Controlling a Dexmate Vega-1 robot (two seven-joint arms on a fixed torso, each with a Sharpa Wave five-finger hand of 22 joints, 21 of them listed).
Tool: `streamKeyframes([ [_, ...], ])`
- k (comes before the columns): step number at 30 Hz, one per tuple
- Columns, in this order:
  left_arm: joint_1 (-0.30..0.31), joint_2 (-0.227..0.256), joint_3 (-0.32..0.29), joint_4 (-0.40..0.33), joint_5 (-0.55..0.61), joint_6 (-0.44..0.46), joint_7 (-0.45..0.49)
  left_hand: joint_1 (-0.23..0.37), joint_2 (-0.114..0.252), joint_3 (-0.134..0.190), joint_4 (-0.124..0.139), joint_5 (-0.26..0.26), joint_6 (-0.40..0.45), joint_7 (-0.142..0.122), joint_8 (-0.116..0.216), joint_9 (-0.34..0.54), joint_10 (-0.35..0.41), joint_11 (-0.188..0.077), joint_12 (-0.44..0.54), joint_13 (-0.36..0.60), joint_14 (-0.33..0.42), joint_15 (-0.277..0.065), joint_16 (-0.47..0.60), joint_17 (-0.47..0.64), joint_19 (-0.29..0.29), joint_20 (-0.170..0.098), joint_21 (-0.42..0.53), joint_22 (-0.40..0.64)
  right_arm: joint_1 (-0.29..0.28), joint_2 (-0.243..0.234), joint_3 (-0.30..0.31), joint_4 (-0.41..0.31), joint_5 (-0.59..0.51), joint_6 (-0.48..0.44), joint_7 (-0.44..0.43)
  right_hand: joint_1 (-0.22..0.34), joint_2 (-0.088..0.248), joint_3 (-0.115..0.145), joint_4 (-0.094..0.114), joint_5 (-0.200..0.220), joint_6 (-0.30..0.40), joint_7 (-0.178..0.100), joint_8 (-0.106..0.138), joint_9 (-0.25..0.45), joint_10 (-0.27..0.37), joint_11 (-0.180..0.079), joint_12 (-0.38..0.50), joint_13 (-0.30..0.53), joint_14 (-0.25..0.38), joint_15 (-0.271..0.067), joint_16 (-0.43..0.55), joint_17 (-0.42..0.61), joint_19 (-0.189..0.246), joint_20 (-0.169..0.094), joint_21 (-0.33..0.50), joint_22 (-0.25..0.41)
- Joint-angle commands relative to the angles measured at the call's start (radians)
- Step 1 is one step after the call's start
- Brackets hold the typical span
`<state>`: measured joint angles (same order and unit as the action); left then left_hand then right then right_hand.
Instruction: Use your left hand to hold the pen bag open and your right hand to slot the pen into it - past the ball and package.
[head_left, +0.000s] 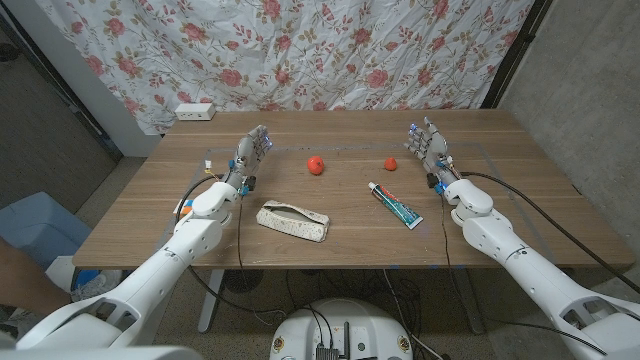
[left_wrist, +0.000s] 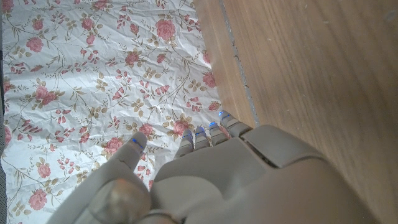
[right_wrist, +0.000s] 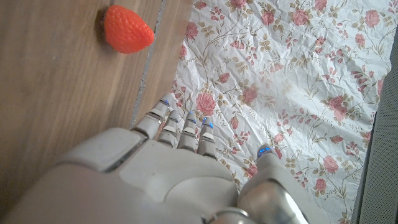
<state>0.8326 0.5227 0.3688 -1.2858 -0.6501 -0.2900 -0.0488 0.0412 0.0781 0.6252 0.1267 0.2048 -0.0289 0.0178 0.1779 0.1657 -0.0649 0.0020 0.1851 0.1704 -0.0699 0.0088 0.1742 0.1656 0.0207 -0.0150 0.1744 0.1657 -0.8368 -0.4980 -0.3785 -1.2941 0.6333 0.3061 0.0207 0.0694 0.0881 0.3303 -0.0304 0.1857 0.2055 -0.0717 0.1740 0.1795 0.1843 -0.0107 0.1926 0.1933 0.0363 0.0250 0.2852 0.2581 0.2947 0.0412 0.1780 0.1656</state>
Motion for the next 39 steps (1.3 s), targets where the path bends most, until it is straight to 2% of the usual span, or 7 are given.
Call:
streamKeyframes([
  [1,-0.005,0.020,-0.008,0.005,-0.006,0.005,-0.023,0.003,0.073,0.010,-0.008,0.007,0.006,0.002,0.008,0.005,0.002,0.000,0.008,0.002,0.002,0.001,0.005,0.001,0.006,-0.003,0.010,0.002,-0.006,0.018,-0.015,-0.005,-0.031,0.026,-0.027,-0.009,0.003,0.005,0.001,0.006,0.007,-0.002,0.007,0.002,0.011,0.000,0.005,0.002,0.011,0.001,0.006,0.002,0.005,0.000,0.005,0.003],
  [8,-0.007,0.032,-0.008,0.007,-0.004,0.012,-0.032,0.006,0.072,0.012,-0.016,0.007,0.011,0.001,0.009,0.005,0.006,-0.001,0.008,0.002,0.007,0.001,0.006,0.000,0.008,-0.004,0.011,0.002,-0.006,0.019,-0.023,-0.008,-0.048,0.027,-0.038,-0.015,0.000,0.002,0.004,0.007,0.006,-0.003,0.009,0.002,0.012,0.000,0.006,0.002,0.012,0.000,0.004,0.001,0.005,0.000,0.006,0.003],
  [14,-0.002,0.042,-0.012,-0.009,-0.001,0.032,-0.012,0.010,0.069,0.015,-0.026,0.006,0.017,0.001,0.009,0.005,0.012,-0.003,0.010,0.002,0.012,-0.002,0.006,0.000,0.008,-0.004,0.011,0.002,-0.012,0.001,-0.036,-0.055,-0.113,0.004,-0.104,-0.015,-0.004,0.001,0.002,0.008,0.007,-0.006,0.010,0.002,0.011,0.000,0.006,0.002,0.012,-0.001,0.002,-0.001,0.006,-0.003,0.007,0.003],
  [16,0.001,0.045,-0.015,-0.019,-0.003,0.043,-0.002,0.012,0.068,0.016,-0.030,0.005,0.022,0.003,0.010,0.005,0.015,-0.004,0.010,0.002,0.014,-0.002,0.005,-0.001,0.010,-0.003,0.012,0.002,-0.014,-0.031,-0.044,-0.098,-0.157,-0.038,-0.140,-0.005,-0.007,0.006,-0.008,0.011,0.019,-0.002,0.016,0.001,0.034,0.001,0.015,0.001,0.031,-0.012,0.002,-0.008,0.015,-0.010,0.011,0.002],
  [20,0.011,0.056,-0.018,-0.044,-0.002,0.056,0.011,0.016,0.067,0.020,-0.041,0.004,0.035,0.002,0.013,0.005,0.029,-0.008,0.013,0.002,0.022,-0.006,0.006,-0.001,0.017,0.001,0.014,0.002,-0.018,-0.037,-0.036,-0.100,-0.185,0.000,-0.158,0.003,-0.009,0.009,-0.015,0.012,0.031,-0.003,0.020,0.001,0.042,0.000,0.017,0.001,0.038,-0.017,0.001,-0.012,0.020,-0.013,0.012,0.002],
  [31,0.034,0.059,-0.020,-0.087,0.004,0.071,0.049,0.022,0.068,0.027,-0.058,0.003,0.055,-0.001,0.014,0.006,0.048,-0.014,0.015,0.002,0.037,-0.013,0.006,-0.001,0.028,0.002,0.017,0.002,-0.024,-0.134,-0.052,-0.194,-0.317,-0.108,-0.217,0.020,-0.017,0.014,-0.034,0.012,0.023,-0.010,0.016,0.001,0.038,-0.002,0.013,0.001,0.039,-0.017,-0.007,-0.020,0.021,-0.015,0.012,0.002],
  [39,0.042,0.058,-0.020,-0.109,0.003,0.083,0.067,0.023,0.072,0.033,-0.066,0.002,0.067,-0.003,0.014,0.006,0.063,-0.019,0.017,0.002,0.053,-0.018,0.009,-0.001,0.042,0.002,0.021,0.003,-0.007,-0.203,-0.080,-0.244,-0.430,-0.195,-0.225,0.047,-0.027,0.020,-0.063,0.012,-0.004,-0.021,0.008,0.001,0.021,-0.004,0.005,0.000,0.042,-0.037,-0.017,-0.030,0.013,-0.040,0.008,0.001],
])
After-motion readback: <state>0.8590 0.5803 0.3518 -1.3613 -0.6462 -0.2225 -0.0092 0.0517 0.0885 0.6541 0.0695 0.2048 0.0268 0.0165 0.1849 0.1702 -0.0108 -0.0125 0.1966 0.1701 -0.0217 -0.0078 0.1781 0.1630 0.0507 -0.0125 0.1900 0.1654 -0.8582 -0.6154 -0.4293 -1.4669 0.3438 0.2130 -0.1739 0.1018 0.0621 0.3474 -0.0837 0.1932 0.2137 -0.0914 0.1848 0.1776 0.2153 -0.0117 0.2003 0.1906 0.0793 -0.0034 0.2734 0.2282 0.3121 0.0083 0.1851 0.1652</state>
